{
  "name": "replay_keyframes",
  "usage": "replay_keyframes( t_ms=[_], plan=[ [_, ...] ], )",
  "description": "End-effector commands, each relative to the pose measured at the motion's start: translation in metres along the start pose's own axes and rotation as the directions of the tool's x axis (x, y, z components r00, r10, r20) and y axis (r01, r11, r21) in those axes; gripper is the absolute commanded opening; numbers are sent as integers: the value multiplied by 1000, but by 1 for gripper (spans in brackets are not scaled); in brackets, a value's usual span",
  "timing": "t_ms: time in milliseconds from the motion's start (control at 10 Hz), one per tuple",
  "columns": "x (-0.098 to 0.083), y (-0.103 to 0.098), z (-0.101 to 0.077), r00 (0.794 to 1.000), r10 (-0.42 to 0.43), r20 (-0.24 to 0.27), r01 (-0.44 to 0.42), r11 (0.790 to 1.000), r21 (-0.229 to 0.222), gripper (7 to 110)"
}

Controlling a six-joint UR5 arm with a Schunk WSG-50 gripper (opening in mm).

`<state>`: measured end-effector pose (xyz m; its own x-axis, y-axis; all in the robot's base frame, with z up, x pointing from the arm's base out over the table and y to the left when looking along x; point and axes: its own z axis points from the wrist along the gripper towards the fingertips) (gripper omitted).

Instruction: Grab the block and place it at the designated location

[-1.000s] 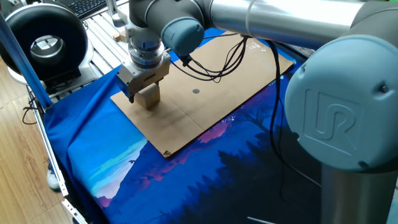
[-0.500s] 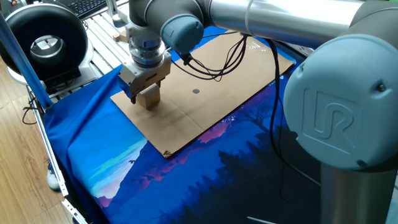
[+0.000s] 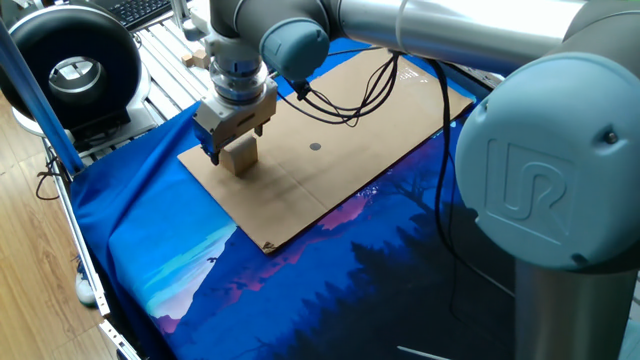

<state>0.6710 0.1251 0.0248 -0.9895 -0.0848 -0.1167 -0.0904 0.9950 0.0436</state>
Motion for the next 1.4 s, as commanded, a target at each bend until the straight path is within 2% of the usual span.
replay_keyframes(
  t_ms=[0, 200, 300, 700, 1000, 1300],
  plan=[
    [-1, -16, -2, 999, 37, -3, -37, 998, 54, 88],
    [-3, -10, -2, 999, 49, 2, -49, 998, 33, 88],
    [-3, -11, -3, 999, 47, 5, -47, 998, 35, 7],
    [-4, -8, -3, 999, 48, 7, -48, 999, 22, 7],
    [-8, -9, -4, 1000, 2, 22, -2, 1000, 13, 7],
    [-6, -22, -3, 1000, -29, 11, 28, 998, 60, 7]
  ],
)
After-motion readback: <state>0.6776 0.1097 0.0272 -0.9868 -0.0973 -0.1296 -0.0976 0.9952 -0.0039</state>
